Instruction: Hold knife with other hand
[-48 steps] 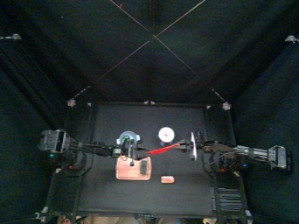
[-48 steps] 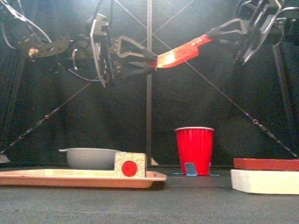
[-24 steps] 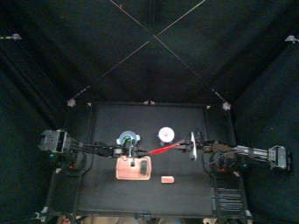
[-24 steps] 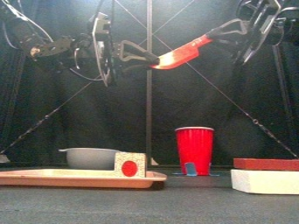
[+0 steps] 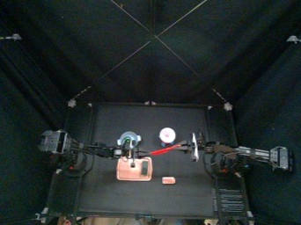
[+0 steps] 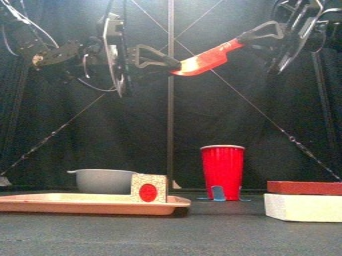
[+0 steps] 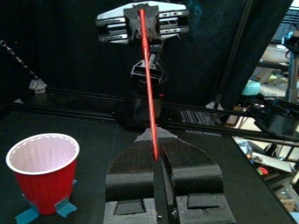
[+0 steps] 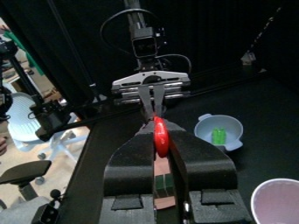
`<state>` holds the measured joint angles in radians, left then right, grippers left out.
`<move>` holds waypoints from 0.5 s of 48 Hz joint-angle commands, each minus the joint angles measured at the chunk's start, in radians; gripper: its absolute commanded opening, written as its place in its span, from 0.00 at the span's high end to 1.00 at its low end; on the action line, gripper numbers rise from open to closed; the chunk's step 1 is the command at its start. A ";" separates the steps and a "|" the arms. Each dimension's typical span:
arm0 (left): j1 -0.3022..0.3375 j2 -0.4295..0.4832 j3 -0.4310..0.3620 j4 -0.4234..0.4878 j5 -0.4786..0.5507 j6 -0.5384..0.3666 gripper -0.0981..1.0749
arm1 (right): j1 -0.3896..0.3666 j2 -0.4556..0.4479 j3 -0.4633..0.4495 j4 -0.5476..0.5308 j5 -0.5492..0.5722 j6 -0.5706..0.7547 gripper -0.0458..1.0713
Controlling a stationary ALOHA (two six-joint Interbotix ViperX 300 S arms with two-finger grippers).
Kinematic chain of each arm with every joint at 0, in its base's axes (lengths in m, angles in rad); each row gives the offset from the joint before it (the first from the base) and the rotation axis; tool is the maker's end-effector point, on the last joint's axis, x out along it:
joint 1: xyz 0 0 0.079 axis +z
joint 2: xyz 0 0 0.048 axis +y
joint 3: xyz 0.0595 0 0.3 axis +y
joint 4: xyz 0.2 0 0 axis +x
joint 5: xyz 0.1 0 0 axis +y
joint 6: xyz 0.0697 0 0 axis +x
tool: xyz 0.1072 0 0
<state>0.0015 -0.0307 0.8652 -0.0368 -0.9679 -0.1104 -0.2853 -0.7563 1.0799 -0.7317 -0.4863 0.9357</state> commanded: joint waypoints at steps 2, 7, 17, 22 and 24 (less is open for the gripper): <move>0.002 -0.037 0.005 -0.005 -0.035 0.002 0.66 | -0.003 0.005 -0.003 -0.006 -0.008 -0.003 0.59; 0.002 -0.046 0.014 -0.005 -0.040 0.002 0.66 | -0.003 0.009 -0.003 -0.006 -0.006 -0.003 0.59; 0.002 -0.057 0.018 -0.011 -0.048 0.002 0.66 | -0.002 0.017 0.005 -0.008 -0.003 -0.002 0.59; 0.002 -0.069 0.023 -0.032 -0.066 0.003 0.66 | 0.002 0.021 0.015 -0.017 -0.002 0.000 0.59; 0.002 -0.071 0.025 -0.038 -0.072 0.003 0.66 | 0.003 0.023 0.020 -0.025 0.000 0.000 0.59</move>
<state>0.0015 -0.0767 0.8989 -0.0614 -1.0140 -0.1104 -0.2869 -0.7409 1.1014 -0.7455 -0.4847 0.9342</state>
